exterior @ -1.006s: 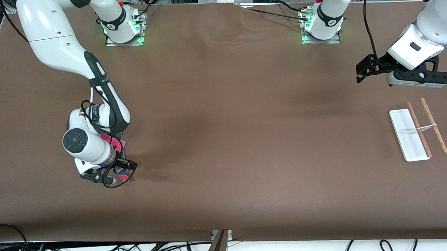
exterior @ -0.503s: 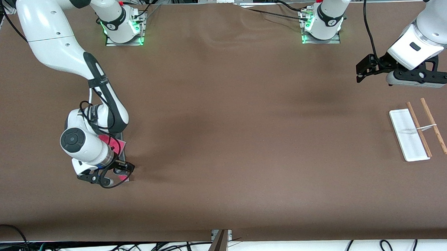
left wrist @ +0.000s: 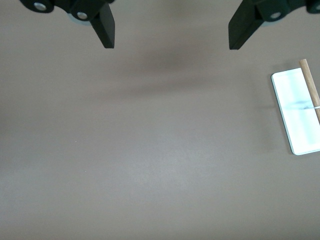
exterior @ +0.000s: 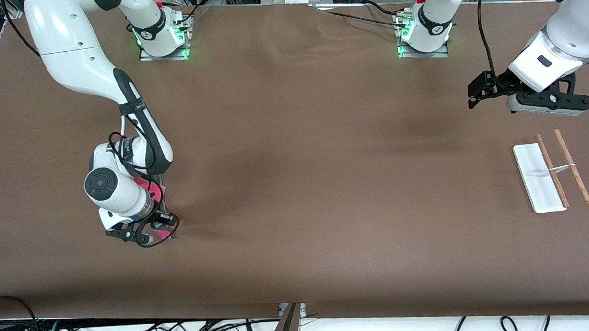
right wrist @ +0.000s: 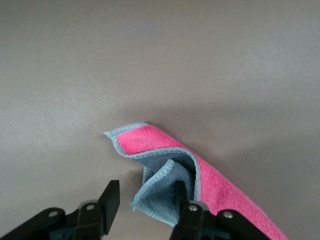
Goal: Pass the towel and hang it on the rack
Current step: 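Close the right gripper on the pink towel's edge, then lift the towel with the right gripper toward the table middle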
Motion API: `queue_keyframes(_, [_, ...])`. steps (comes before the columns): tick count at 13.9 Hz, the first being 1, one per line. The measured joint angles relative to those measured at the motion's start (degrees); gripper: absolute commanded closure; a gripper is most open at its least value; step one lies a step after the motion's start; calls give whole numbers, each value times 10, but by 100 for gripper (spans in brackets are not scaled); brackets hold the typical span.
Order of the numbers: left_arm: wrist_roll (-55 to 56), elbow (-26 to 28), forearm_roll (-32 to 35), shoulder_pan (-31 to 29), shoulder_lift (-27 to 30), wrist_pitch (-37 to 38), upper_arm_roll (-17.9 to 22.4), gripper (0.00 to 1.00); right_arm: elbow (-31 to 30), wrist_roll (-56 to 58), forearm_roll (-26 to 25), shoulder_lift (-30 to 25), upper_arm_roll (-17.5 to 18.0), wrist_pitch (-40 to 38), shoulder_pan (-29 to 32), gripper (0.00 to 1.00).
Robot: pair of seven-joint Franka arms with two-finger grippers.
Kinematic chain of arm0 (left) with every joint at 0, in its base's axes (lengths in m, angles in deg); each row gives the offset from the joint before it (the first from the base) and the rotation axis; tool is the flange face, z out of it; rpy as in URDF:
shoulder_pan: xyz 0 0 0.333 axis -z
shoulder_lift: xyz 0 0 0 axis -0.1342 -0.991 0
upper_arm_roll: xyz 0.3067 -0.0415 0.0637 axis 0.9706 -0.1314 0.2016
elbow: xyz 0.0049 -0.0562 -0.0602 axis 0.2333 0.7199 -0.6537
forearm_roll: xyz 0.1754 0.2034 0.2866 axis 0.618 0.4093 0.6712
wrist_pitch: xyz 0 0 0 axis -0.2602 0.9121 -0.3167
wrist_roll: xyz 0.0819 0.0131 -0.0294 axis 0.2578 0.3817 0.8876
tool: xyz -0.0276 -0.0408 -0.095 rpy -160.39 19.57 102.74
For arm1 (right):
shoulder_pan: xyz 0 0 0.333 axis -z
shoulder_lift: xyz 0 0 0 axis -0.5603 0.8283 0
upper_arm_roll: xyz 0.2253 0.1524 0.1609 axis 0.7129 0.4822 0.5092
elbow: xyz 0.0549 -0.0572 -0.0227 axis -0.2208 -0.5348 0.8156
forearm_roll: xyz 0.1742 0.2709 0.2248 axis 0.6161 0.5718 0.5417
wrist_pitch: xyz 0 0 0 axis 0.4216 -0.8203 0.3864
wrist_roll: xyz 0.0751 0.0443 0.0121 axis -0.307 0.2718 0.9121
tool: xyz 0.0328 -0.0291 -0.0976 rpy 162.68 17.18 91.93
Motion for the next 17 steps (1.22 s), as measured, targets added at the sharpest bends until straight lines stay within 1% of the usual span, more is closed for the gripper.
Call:
queue_keyframes(4, [0, 0, 0, 0, 0, 5, 0, 0, 0, 0, 0, 0, -2, 0, 0, 45])
queue_keyframes(6, [0, 0, 0, 0, 0, 5, 0, 0, 0, 0, 0, 0, -3, 0, 0, 45])
queue_keyframes(7, [0, 0, 0, 0, 0, 5, 0, 0, 0, 0, 0, 0, -4, 0, 0, 47])
queue_keyframes(8, [0, 0, 0, 0, 0, 5, 0, 0, -1, 0, 0, 0, -5, 0, 0, 55])
queue_keyframes(11, [0, -1, 0, 0, 0, 5, 0, 0, -5, 0, 0, 1, -5, 0, 0, 83])
queue_keyframes(13, [1, -2, 0, 0, 1, 5, 0, 0, -5, 0, 0, 1, -5, -1, -1, 97])
queue_keyframes(14, [1, -3, 0, 0, 1, 5, 0, 0, -5, 0, 0, 1, -5, -3, -1, 100])
queue_keyframes(17, [2, -3, 0, 0, 1, 5, 1, 0, -4, 1, -1, 0, -5, -19, -3, 100])
